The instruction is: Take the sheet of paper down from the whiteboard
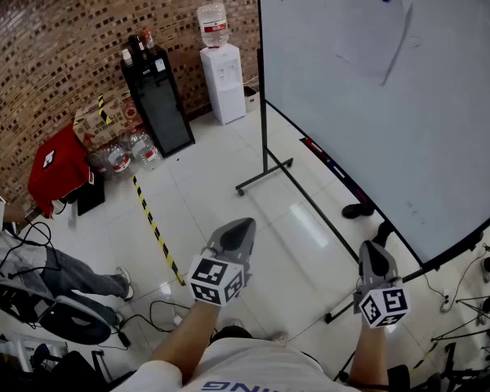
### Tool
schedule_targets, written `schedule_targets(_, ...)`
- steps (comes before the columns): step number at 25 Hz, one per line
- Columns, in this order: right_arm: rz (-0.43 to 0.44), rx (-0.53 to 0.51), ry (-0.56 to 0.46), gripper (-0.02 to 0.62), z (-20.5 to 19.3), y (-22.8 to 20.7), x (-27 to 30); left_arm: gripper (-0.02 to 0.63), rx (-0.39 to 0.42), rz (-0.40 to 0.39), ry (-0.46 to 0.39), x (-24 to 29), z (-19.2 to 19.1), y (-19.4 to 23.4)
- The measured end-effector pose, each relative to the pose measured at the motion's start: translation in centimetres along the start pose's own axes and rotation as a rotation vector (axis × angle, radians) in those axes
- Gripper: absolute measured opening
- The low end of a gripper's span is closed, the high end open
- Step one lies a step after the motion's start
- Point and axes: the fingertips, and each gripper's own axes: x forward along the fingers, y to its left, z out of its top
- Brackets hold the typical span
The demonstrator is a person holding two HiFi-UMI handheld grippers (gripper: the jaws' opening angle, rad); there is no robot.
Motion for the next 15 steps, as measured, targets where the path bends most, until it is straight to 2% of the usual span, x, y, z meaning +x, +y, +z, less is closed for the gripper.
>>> schedule_targets(7, 0.005, -0.014, -0.015, 0.006, 1.5, -0.6, 1.6, 0.005, -0.006, -0.034, -0.017, 2.1, 1.4, -0.1)
schedule_targets(15, -0.070, -0.073, -0.016, 0.006, 3.2, -3.4, 5.9, 0.005, 0.005, -0.132, -0.105, 9.2, 5.3, 2.2)
